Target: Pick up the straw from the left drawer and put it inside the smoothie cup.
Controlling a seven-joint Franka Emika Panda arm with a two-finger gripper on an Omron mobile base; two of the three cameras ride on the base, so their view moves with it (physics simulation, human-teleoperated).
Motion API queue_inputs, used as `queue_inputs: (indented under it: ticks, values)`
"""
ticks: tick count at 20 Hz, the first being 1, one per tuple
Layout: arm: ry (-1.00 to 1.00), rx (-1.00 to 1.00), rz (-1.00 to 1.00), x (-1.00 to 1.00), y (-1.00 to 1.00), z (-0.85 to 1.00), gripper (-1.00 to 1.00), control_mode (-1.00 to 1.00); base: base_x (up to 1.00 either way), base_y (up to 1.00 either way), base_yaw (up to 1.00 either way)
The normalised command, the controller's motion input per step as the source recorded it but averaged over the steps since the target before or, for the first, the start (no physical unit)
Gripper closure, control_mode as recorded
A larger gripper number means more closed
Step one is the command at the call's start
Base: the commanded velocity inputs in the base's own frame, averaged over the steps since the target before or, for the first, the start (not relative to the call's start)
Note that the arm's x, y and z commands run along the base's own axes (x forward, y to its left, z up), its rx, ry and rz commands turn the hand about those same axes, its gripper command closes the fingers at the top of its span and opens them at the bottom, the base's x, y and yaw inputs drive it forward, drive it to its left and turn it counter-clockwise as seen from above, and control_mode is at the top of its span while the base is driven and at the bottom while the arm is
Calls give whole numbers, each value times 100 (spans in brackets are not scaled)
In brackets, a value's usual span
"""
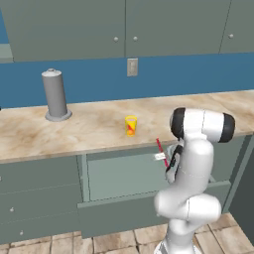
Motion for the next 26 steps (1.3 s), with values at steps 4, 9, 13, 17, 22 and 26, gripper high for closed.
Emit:
queue_inputs:
  ticks: [4, 9, 13, 17, 22, 26]
  values:
    - [-21, 2, 8, 0, 0, 99, 100, -100, 0, 0, 0]
    - [-14, 2, 8, 1, 0, 95, 100, -100, 0, 0, 0]
    - [-6, 4, 9, 6, 0, 99, 100, -100, 0, 0, 0]
    - [0, 1, 10, 0, 1, 89, 100, -100, 0, 0, 0]
    - [0, 0, 7, 0, 10, 63, 100, -100, 0, 0, 0]
    - [0, 0, 4, 0, 11, 84, 100, -100, 0, 0, 0]
